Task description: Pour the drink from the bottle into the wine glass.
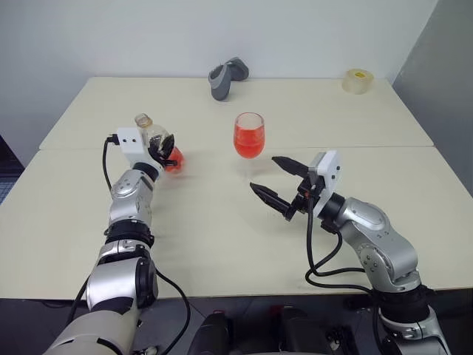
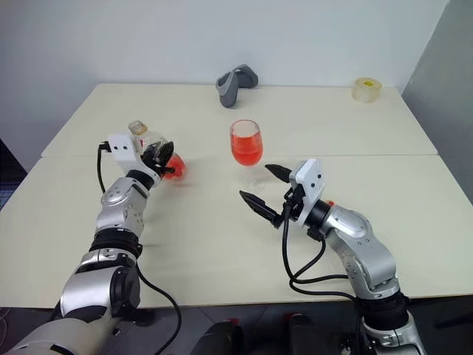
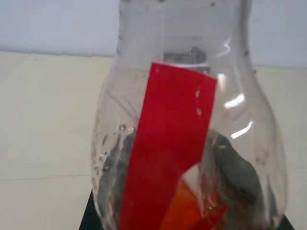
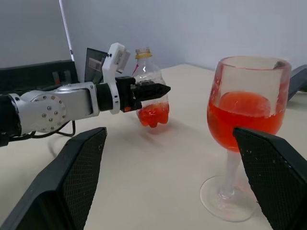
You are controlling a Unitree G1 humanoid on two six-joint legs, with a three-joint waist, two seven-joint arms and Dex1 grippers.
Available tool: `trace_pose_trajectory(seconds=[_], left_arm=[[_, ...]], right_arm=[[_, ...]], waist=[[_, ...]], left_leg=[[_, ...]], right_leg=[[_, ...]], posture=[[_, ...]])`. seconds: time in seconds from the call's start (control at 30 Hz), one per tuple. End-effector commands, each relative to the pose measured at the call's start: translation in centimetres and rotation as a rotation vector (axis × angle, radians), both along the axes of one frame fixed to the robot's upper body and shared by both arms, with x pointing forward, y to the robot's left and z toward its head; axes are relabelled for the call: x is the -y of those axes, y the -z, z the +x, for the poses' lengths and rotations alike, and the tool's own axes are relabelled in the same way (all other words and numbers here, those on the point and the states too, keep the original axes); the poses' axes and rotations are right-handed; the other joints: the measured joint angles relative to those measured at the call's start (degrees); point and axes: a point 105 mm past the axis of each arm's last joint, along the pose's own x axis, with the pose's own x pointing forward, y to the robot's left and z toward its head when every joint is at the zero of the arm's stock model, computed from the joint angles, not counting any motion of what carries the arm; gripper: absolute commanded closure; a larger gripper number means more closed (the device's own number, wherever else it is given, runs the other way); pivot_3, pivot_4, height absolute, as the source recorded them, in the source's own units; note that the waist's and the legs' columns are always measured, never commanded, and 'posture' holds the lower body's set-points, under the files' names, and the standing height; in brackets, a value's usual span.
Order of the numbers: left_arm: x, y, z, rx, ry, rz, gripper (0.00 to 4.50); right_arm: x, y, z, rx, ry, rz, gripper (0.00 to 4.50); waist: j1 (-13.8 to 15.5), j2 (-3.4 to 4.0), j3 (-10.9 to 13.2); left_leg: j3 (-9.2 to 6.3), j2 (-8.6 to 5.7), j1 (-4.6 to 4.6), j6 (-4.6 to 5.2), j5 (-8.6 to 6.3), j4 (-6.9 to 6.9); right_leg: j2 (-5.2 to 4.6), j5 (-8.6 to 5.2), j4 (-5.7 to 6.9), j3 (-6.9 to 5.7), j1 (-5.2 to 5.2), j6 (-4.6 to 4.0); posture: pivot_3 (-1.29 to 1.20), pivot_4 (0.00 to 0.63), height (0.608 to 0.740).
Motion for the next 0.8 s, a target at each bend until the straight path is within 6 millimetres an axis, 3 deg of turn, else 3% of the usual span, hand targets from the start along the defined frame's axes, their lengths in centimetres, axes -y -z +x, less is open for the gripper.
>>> trace_pose_trajectory(seconds=[0.03,0.37,0.4,0.63,0.67,0.8], left_arm=[[-0.74,-1.87,0.21,0.056,-0.045,0.082,3.12],[-0.61,-1.6,0.46,0.045,-0.043,0.048,3.12],[-0.63,-1.51,0.49,0.04,-0.044,0.039,2.48],[-0.52,-1.23,0.31,0.037,-0.024,0.029,0.21],[-0.53,-1.2,0.26,0.037,-0.02,0.027,0.03],[-0.48,-1.09,-0.08,0.039,0.001,0.023,0.03]], right_arm=[[0.14,-1.46,-0.15,0.036,0.001,0.036,0.0],[0.29,-1.74,0.09,0.043,0.01,0.026,0.0],[0.31,-1.76,0.12,0.045,0.01,0.022,0.0],[0.58,-1.44,0.22,0.05,0.018,-0.009,0.0],[0.6,-1.38,0.25,0.049,0.019,-0.01,0.0],[0.63,-1.28,0.17,0.046,0.016,-0.014,0.0]], waist=[[0.01,0.0,0.0],[0.0,0.0,0.0],[0.0,0.0,0.0],[0.0,0.0,0.0],[0.0,0.0,0.0],[0.0,0.0,0.0]], left_leg=[[0.01,0.0,0.0,0.0,0.0,0.0],[0.0,-0.01,0.0,0.01,0.0,-0.01],[0.0,-0.01,0.0,0.01,-0.01,-0.01],[0.0,-0.01,0.0,0.01,0.0,-0.01],[0.0,-0.01,0.0,0.01,0.0,-0.01],[0.0,-0.01,0.0,0.01,0.0,-0.02]], right_leg=[[0.0,0.0,0.0,0.01,0.0,0.0],[0.0,0.0,0.0,-0.01,0.0,0.0],[-0.01,0.0,0.0,-0.01,0.0,0.0],[-0.01,0.0,0.0,0.0,0.0,0.0],[-0.01,0.0,-0.01,0.0,0.0,0.0],[-0.01,0.0,-0.01,0.0,0.0,0.0]], posture=[[0.0,0.15,0.74],[0.0,0.15,0.74],[0.0,0.15,0.74],[0.0,0.15,0.74],[0.0,0.15,0.74],[0.0,0.15,0.74]])
